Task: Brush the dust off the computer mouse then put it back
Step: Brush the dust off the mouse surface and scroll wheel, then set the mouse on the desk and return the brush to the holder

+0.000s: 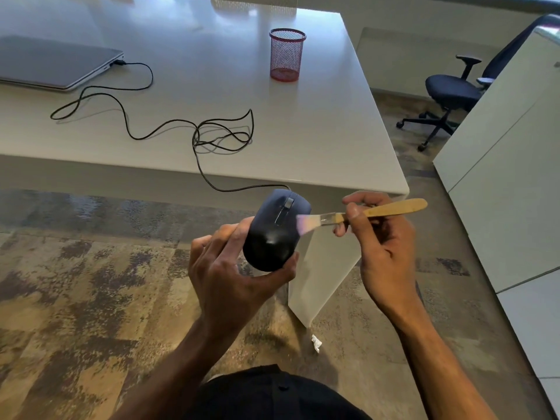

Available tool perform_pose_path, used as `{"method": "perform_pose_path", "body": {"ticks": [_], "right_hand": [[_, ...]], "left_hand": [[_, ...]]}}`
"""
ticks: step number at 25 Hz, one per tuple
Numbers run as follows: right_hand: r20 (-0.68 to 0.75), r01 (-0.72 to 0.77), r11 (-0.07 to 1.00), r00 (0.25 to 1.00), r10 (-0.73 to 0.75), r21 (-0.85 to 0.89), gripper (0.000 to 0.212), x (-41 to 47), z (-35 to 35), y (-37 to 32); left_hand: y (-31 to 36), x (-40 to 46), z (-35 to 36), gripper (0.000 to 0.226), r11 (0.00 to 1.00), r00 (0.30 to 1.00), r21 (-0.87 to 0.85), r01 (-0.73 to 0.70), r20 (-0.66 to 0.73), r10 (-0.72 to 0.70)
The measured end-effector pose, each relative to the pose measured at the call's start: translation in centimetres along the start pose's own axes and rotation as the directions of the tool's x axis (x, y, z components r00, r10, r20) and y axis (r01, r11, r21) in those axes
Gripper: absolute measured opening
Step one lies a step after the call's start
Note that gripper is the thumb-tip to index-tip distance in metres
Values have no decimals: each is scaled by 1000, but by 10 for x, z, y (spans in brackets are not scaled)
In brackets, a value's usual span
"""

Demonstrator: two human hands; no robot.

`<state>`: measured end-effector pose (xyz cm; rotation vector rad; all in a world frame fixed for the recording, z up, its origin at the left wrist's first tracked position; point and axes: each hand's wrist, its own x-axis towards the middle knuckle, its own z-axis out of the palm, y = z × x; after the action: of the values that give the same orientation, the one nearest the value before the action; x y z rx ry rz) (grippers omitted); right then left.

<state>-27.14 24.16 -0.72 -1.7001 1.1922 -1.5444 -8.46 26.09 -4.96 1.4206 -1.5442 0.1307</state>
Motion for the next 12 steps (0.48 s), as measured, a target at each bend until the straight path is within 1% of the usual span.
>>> {"method": "perform_pose_path", "body": {"ticks": [2,4,7,10,12], "right_hand": [[-127,-41,998,991,34,-55,11,9,-5,8],[-199,-56,998,979,51,-17,14,17,-12,14],[-173,-33,999,984,34,11,16,26,-19,16],[-167,-45,998,985,38,-34,16,42,-16,15],[-186,-61,997,981,51,-47,16,56,-9,14]], "left_hand": [[2,4,6,74,1000,1000,-1,4,-21,-4],[2,10,12,73,1000,999,-6,12,-44,-12],[4,26,23,72,999,998,-31,19,-61,-21],[5,57,35,63,998,996,-61,17,-84,-22],[2,82,45,60,999,991,-22,-39,-129,36]]}}
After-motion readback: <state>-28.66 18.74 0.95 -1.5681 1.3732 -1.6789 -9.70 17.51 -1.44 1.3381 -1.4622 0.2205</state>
